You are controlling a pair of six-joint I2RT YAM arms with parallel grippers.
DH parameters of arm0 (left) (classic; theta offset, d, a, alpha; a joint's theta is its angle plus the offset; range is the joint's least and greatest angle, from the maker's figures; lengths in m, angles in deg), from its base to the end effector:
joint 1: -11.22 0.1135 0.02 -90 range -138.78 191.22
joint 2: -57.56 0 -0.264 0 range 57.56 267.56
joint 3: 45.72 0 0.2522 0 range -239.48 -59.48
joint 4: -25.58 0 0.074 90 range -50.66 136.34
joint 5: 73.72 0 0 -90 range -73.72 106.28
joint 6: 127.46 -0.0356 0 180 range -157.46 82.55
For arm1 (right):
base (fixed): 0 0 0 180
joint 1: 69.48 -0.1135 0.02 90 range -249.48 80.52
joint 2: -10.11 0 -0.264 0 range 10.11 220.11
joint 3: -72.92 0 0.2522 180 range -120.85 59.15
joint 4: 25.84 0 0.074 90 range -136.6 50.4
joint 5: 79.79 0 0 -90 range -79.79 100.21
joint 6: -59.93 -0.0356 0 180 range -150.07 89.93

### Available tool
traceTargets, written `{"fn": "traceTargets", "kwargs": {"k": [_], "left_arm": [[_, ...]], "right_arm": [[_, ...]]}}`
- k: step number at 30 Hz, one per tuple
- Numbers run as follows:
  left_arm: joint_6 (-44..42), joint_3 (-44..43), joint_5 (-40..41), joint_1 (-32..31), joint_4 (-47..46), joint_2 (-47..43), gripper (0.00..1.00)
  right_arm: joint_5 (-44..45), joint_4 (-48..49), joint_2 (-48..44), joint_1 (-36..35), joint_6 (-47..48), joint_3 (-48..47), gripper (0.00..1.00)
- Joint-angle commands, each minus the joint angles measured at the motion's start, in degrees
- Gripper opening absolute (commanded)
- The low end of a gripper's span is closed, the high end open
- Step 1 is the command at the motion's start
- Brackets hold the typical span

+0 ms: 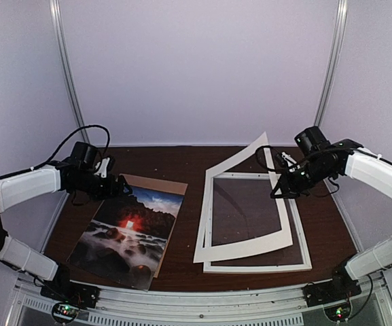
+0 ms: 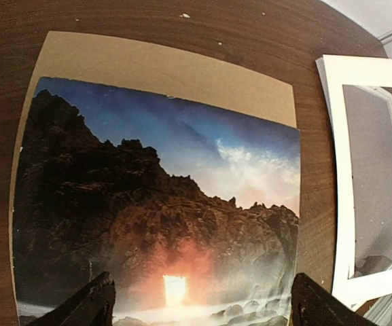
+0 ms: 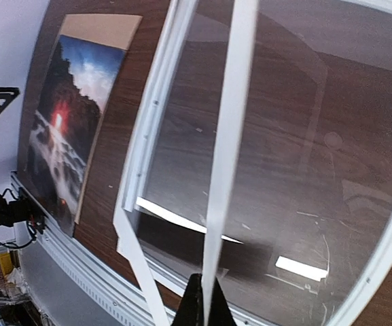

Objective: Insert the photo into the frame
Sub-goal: Place the mat board on the glass panel.

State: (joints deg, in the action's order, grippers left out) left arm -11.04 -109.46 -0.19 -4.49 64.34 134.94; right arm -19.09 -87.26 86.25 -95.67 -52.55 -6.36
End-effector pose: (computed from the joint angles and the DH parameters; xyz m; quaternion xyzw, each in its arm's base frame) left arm 0.2604 -0.0837 0.2260 -0.0415 0.9371 -0.2412 0.2489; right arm 0.2290 0.1321 0.2943 -0.0992 0.9279 0.3306 0.1407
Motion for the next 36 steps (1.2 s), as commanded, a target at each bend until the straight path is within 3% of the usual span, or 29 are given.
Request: {"fn": "traceTargets", "kwargs": {"k": [1,11,36], "left_arm": [[-1.45,-2.69,1.15,-2.66,0.8,-1.59,0.91],[-1.19,-3.37,2.32,-4.94,1.11,-2.2,0.96],[-0.75,-6.05,3.37,-5.92,2.37,-0.31,0.98]], "right_arm": [[4.17,-9.37,-2.99,5.14,6.17,4.23,0.0],[9.27,-11.75,-1.04,11.14,10.9,6.96,0.0],[3.01,-0.62,3.71,17.05,7.85,12.93,0.0]]}}
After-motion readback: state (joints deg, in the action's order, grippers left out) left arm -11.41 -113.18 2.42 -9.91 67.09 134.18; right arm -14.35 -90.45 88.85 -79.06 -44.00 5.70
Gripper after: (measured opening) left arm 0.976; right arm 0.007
